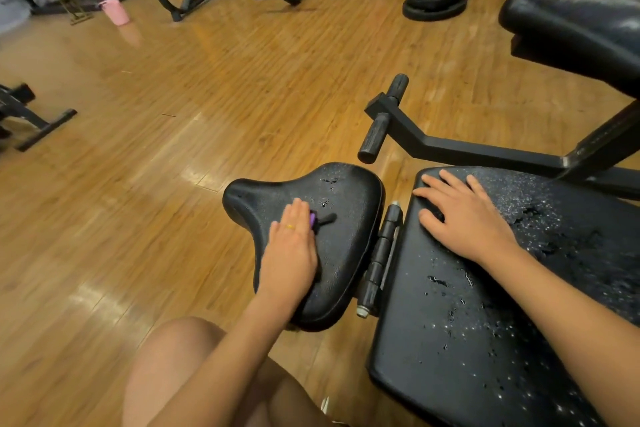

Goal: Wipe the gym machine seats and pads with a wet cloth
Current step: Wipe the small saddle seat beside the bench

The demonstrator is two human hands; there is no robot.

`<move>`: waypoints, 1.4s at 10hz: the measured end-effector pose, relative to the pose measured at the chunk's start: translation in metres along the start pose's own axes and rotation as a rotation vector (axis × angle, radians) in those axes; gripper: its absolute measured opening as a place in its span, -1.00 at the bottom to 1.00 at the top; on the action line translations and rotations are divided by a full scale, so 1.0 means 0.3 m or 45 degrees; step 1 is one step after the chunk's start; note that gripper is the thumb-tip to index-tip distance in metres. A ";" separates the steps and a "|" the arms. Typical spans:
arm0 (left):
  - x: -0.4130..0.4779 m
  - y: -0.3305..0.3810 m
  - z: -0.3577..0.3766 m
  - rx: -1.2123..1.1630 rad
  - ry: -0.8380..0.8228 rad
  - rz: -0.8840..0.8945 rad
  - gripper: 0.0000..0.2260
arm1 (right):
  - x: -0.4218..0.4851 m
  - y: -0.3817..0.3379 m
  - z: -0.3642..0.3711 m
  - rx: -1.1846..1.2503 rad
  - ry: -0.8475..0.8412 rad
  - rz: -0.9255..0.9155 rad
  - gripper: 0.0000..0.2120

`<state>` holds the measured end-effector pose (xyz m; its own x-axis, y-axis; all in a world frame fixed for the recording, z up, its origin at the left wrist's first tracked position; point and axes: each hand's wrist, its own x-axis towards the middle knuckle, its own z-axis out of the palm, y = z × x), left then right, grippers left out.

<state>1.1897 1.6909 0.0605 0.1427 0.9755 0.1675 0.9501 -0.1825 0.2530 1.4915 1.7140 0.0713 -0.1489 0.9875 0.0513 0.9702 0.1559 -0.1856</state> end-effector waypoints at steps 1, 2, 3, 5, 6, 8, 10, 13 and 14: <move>0.137 -0.063 -0.009 0.043 0.152 -0.111 -0.65 | 0.012 0.004 -0.003 -0.002 0.008 -0.002 -0.54; 0.289 -0.106 0.006 0.152 0.188 -0.176 -0.72 | 0.014 0.014 0.003 0.010 0.009 0.008 -0.55; 0.380 -0.124 -0.008 0.167 0.102 -0.252 -0.63 | 0.001 0.010 0.005 0.021 0.004 0.004 -0.56; 0.255 -0.087 -0.044 0.186 0.045 -0.018 -0.62 | -0.013 0.008 -0.011 0.001 0.012 0.004 -0.55; 0.057 -0.025 -0.021 0.233 0.019 0.135 -0.56 | -0.006 0.008 -0.009 -0.005 0.018 0.010 -0.54; 0.182 -0.060 -0.021 0.255 -0.018 0.116 -0.57 | 0.011 0.005 0.003 -0.002 0.013 0.002 -0.53; 0.435 -0.064 -0.029 0.275 -0.146 -0.228 -0.65 | 0.012 0.010 0.009 -0.005 0.002 0.005 -0.53; 0.071 -0.028 -0.032 0.202 -0.059 0.001 -0.47 | 0.007 0.012 0.002 -0.010 0.018 -0.008 -0.55; -0.031 -0.014 -0.018 0.149 -0.097 -0.032 -0.40 | 0.007 0.016 0.009 -0.006 0.023 -0.007 -0.55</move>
<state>1.1827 1.6818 0.0631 0.1352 0.9869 0.0882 0.9788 -0.1469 0.1430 1.4954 1.7168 0.0677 -0.1506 0.9861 0.0697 0.9704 0.1610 -0.1803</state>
